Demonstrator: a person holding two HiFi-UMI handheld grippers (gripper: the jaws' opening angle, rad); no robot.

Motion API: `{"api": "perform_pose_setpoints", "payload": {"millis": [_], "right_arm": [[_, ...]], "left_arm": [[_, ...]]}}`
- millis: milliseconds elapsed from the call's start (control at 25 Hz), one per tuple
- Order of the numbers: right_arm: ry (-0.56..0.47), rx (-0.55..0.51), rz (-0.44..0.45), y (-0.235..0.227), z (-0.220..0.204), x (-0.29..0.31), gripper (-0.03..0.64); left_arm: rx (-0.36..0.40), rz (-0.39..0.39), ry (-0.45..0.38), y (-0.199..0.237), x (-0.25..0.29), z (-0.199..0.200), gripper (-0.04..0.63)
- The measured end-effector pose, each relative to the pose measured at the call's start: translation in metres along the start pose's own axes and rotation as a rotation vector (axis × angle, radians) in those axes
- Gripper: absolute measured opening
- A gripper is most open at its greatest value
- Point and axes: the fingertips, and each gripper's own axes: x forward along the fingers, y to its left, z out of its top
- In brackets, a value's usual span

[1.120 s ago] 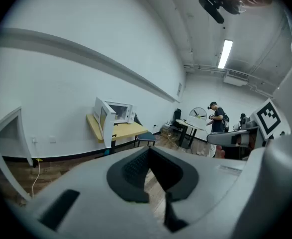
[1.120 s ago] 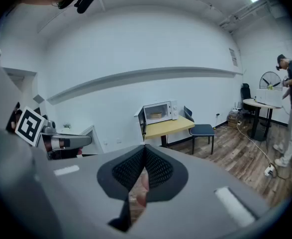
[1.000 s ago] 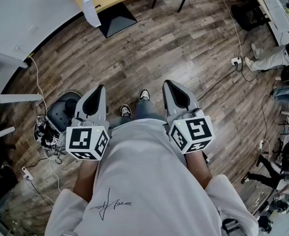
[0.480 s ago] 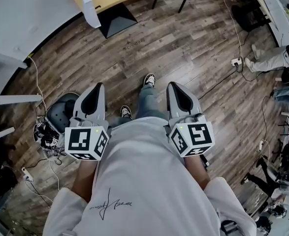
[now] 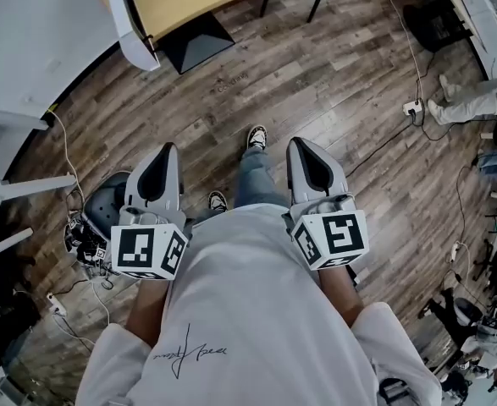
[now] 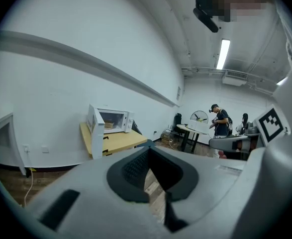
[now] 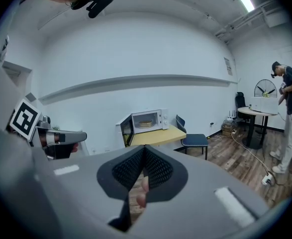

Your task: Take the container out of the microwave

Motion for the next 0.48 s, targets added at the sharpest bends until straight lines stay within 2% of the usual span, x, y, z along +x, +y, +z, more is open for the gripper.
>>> {"api": "perform_pose_setpoints", "payload": {"millis": [480], "right_arm": [[0.044,0.038,0.119,-0.081,0.038,0.092,0.011]], "left_arm": [[0.002,0.000,0.019,-0.010,0.130,0.035,-0.006]]}}
